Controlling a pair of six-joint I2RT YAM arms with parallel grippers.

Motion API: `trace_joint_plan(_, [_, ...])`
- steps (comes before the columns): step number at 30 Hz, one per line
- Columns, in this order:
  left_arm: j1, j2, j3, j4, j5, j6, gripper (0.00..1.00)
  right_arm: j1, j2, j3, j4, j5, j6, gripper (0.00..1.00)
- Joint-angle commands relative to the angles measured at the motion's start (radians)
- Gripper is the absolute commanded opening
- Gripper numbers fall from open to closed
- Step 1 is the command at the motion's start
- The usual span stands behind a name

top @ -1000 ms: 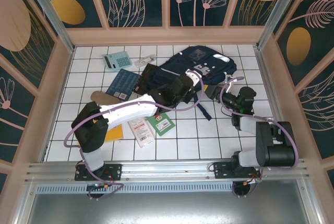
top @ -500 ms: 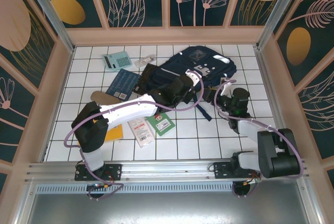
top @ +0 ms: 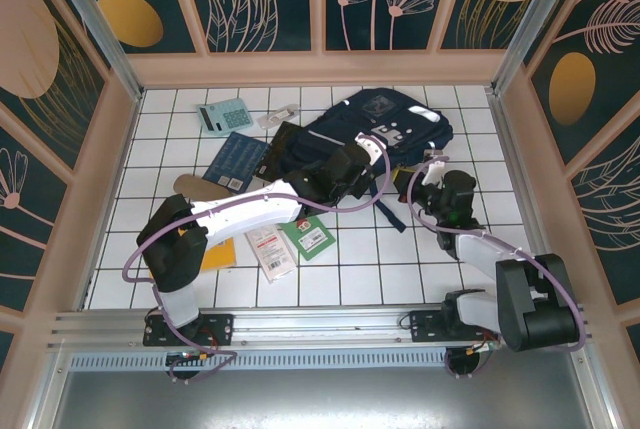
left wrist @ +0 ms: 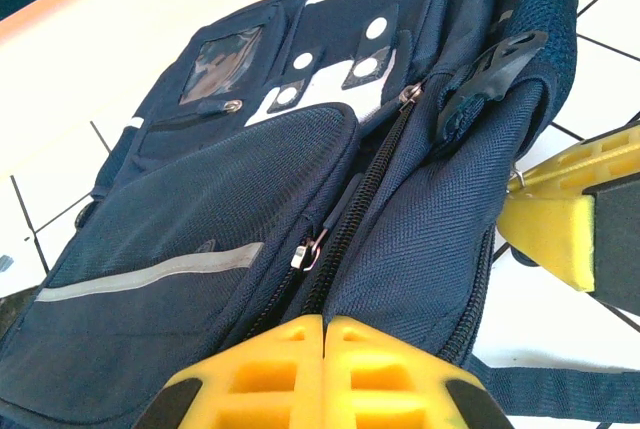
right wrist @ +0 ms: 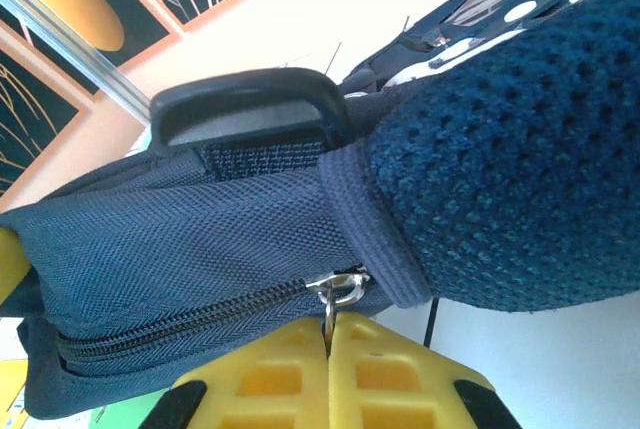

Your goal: Pack books, pencil case, and school supplies into a backpack

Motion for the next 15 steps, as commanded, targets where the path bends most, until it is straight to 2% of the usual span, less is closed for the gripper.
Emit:
trace_joint_plan(1, [0.009, -0.043, 0.047, 0.067, 0.003, -0.03, 0.0, 0.041, -0.037, 0.014, -0.025, 0.049, -0.047, 0.0])
trace_joint_plan(15, [0.009, 0.02, 0.102, 0.063, 0.086, -0.082, 0.0, 0.288, -0.132, 0.039, -0.175, 0.168, -0.179, 0.0])
